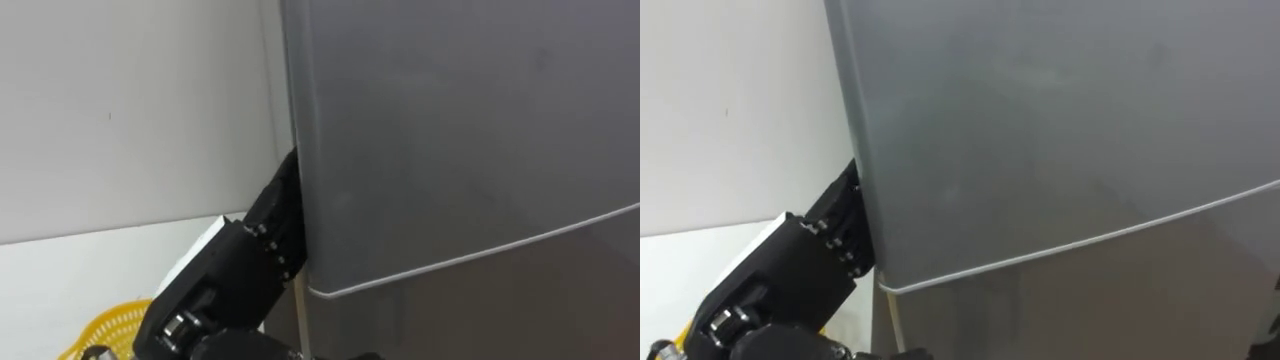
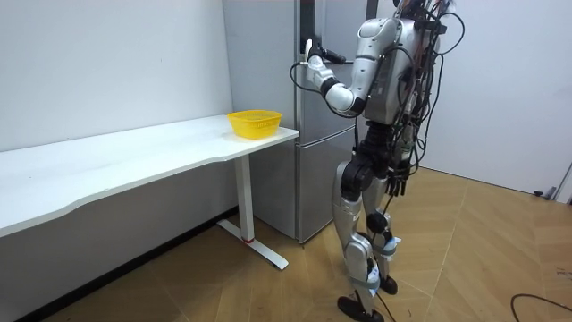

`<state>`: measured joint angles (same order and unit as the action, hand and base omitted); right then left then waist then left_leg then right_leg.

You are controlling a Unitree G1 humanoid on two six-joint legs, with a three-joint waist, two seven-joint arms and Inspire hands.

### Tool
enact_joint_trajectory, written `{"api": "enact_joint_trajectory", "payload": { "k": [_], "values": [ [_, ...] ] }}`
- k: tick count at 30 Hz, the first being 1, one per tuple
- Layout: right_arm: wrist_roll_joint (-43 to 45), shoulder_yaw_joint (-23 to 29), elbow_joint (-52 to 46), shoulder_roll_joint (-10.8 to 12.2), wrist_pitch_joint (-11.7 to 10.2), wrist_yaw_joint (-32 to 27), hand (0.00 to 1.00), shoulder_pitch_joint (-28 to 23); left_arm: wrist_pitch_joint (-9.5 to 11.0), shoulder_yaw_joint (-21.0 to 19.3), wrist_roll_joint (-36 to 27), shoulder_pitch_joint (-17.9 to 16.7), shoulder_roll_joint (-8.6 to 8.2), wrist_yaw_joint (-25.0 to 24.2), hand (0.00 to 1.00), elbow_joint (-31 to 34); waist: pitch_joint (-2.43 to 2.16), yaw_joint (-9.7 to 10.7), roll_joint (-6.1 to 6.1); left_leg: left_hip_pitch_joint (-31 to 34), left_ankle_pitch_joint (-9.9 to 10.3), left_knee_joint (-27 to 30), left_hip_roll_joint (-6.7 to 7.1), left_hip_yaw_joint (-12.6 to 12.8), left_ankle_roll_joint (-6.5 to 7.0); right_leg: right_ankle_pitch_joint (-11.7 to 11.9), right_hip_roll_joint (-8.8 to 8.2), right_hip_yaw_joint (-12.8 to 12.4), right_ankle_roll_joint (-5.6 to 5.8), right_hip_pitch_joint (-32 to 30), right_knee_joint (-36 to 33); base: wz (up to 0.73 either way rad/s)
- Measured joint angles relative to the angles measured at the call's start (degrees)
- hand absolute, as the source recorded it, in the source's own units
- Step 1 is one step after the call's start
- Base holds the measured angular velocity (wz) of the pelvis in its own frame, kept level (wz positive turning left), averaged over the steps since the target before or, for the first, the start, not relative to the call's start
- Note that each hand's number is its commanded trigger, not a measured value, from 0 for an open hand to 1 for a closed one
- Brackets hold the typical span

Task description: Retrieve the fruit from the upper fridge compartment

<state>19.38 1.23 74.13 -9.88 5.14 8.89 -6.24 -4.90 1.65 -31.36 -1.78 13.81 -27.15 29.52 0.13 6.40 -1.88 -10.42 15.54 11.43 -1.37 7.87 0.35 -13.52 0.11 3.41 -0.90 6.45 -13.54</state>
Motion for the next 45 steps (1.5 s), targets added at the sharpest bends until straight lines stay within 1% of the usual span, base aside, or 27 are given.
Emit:
{"api": "enact_joint_trajectory", "payload": {
  "k": [2,3,4,7,8,11,14,16,21,26,31,36,41,45],
  "values": [
    [0.0,0.0,0.0,0.0,0.0,0.0,0.00,0.0,0.0,0.2,-1.9,0.0,0.91,-0.5,0.00,0.5,-0.04,0.1,-0.15,0.2,0.0,0.0,0.00,0.0,0.00,0.0,-0.01,0.0,0.00,-0.1,0.0,0.00],
    [0.0,0.0,0.0,0.0,0.0,0.0,0.00,0.0,0.0,0.2,-2.1,0.1,1.04,-0.7,0.00,0.5,-0.04,0.1,-0.17,0.2,0.0,0.0,-0.01,0.0,0.00,0.0,-0.01,0.0,0.00,-0.1,0.0,0.00],
    [0.2,0.0,0.0,0.0,0.0,0.0,0.00,0.2,0.0,0.3,-3.0,0.2,1.29,-0.9,0.00,0.5,-0.13,0.1,-0.46,0.3,0.0,0.0,-0.03,0.0,0.00,0.0,-0.02,0.0,0.00,-0.2,0.1,0.00],
    [0.4,0.0,0.1,-0.1,-0.1,-0.1,0.00,0.7,0.0,0.8,-4.9,1.7,2.23,-1.0,0.00,0.5,0.00,0.2,-0.69,0.8,0.0,0.3,-0.07,0.0,0.00,0.1,-0.03,0.0,0.08,-0.4,0.1,0.00],
    [0.4,0.0,0.0,-0.2,-0.1,-0.1,0.00,0.7,0.0,1.0,-5.7,2.1,2.79,-1.0,0.00,0.5,-0.02,0.2,-0.81,0.8,0.0,0.3,-0.07,0.0,0.00,0.1,-0.03,0.0,0.10,-0.4,0.1,0.00],
    [0.4,0.0,-0.1,-0.4,-0.1,-0.1,0.00,0.7,0.0,1.2,-7.4,2.8,3.55,-1.2,0.00,0.5,0.00,0.2,-1.30,0.8,0.0,0.3,-0.09,0.0,0.00,0.3,-0.01,0.0,0.14,-0.3,0.6,0.00],
    [0.4,-0.1,-0.1,-0.9,-0.1,-0.1,0.00,0.7,0.0,1.3,-7.5,3.5,3.72,-1.3,0.00,0.5,0.14,0.2,-1.75,0.8,0.0,0.2,-0.09,0.0,0.00,0.5,-0.04,0.0,0.19,-0.2,0.9,0.00],
    [0.4,-0.1,-0.1,-1.1,-0.1,-0.1,0.00,0.7,0.0,1.4,-7.5,3.5,3.79,-1.3,0.00,0.5,0.12,0.3,-1.82,0.8,0.0,0.2,-0.06,0.1,0.00,0.6,-0.04,-0.1,0.21,-0.2,0.9,0.00],
    [0.4,-0.1,-0.1,-1.3,-0.1,-0.1,0.00,0.7,0.0,1.4,-7.6,3.5,3.81,-1.9,0.00,0.5,0.13,0.6,-1.83,0.8,0.0,0.2,-0.02,0.1,0.00,0.6,0.04,0.0,0.17,-0.3,0.9,0.00],
    [0.4,-0.1,-0.1,-1.6,-0.1,0.0,0.00,0.7,0.1,1.7,-9.6,3.7,4.43,-2.5,0.00,0.5,0.17,1.4,-1.75,0.9,0.0,0.2,0.00,0.3,0.00,0.6,0.04,-0.1,0.15,-0.4,0.9,0.00],
    [0.5,0.0,-0.1,-1.7,-0.1,0.0,0.00,0.8,0.1,3.3,-9.6,5.1,5.10,-3.6,0.00,0.5,0.21,1.6,-1.69,0.9,0.0,0.2,-0.02,0.7,0.00,0.6,0.04,-0.2,0.15,-0.4,0.9,-0.01],
    [0.4,0.0,-0.5,-1.9,-0.1,0.0,0.00,0.7,0.1,4.0,-9.6,5.9,5.15,-6.3,0.00,0.5,0.05,1.7,-1.92,0.8,0.0,0.2,-0.07,1.3,0.00,0.6,0.06,-0.4,0.14,-0.5,1.0,-0.02],
    [0.4,0.0,-0.8,-2.3,-0.1,0.0,0.00,0.7,0.0,4.3,-9.6,6.2,5.15,-9.7,0.00,0.6,0.02,2.2,-1.92,0.8,0.0,0.2,-0.21,1.5,0.00,0.6,0.07,-0.5,0.12,-0.5,1.0,0.00],
    [0.4,0.0,-1.2,-2.5,-0.1,0.0,0.00,0.7,0.0,4.3,-9.6,6.2,5.14,-11.0,0.00,0.6,0.00,2.7,-1.90,0.8,0.0,0.2,-0.23,1.7,0.00,0.7,0.12,-0.8,0.10,-0.7,0.9,-0.04]
  ]
}}
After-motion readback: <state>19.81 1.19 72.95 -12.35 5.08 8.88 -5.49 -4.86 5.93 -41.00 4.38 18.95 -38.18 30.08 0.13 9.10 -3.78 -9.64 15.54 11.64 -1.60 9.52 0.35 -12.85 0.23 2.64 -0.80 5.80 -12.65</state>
